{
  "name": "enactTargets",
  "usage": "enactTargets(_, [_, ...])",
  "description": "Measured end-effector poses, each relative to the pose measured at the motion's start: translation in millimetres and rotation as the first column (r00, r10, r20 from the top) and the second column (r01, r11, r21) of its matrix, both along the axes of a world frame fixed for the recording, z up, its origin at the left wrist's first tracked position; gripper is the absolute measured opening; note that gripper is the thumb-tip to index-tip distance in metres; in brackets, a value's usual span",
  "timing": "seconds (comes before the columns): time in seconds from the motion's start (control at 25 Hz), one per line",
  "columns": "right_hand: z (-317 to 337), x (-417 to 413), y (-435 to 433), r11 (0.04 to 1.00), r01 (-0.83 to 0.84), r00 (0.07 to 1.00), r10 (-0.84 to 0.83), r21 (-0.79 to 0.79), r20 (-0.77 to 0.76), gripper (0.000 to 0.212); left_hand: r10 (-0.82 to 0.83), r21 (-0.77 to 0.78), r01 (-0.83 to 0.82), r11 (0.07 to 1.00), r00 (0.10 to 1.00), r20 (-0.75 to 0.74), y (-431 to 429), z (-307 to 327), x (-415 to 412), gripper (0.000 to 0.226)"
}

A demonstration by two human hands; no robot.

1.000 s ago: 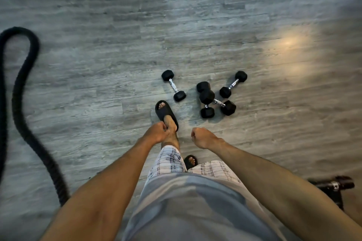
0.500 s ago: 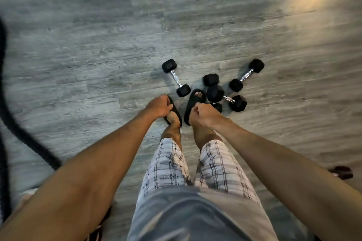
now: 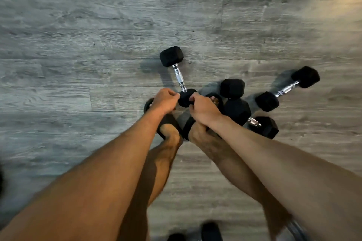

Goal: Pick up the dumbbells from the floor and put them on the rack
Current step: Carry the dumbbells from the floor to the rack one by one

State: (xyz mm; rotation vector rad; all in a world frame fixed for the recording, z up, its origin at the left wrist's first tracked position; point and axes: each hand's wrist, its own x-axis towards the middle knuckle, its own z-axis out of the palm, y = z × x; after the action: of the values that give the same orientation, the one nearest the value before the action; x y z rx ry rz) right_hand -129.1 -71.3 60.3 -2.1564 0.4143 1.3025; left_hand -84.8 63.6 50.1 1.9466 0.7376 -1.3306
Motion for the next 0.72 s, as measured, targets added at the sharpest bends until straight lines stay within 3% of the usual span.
enactTargets(0.08, [-47, 6, 5, 0.999, 0.033, 0.999, -0.033, -0.031, 0.003, 0.035, 0.151, 0.014, -0.151, 0.988, 0.988, 0.014, -1, -50, 0, 0.015])
enactTargets(0.2, [-115, 5, 16, 0.993, 0.087, 0.996, -0.086, -0.076, 0.013, 0.041, 0.365, 0.028, -0.365, 0.931, 0.931, 0.013, -1, -127, 3, 0.054])
enactTargets(0.28, [-149, 7, 20, 0.99, 0.102, 0.993, -0.096, -0.094, 0.062, 0.044, 0.5, 0.004, -0.5, 0.866, 0.866, 0.001, -3, -167, 5, 0.061])
enactTargets(0.4, [-183, 11, 25, 0.989, 0.11, 0.989, -0.098, -0.103, 0.113, 0.045, 0.657, -0.112, -0.665, 0.738, 0.747, -0.101, -12, -204, 16, 0.036])
enactTargets(0.48, [-201, 14, 30, 0.987, 0.137, 0.988, -0.131, -0.079, 0.081, 0.044, 0.726, -0.165, -0.74, 0.652, 0.672, -0.149, -16, -214, 22, 0.032])
enactTargets(0.56, [-215, 19, 36, 0.99, 0.121, 0.992, -0.118, -0.072, 0.038, 0.044, 0.76, -0.192, -0.784, 0.59, 0.62, -0.197, -18, -214, 29, 0.014])
enactTargets(0.64, [-229, 20, 37, 0.993, 0.075, 0.997, -0.073, -0.087, 0.026, 0.042, 0.751, -0.212, -0.793, 0.571, 0.609, -0.255, -20, -211, 35, 0.008])
enactTargets(0.72, [-226, 21, 35, 0.995, 0.047, 0.999, -0.045, -0.092, 0.022, 0.042, 0.705, -0.193, -0.751, 0.631, 0.659, -0.261, -20, -200, 38, 0.008])
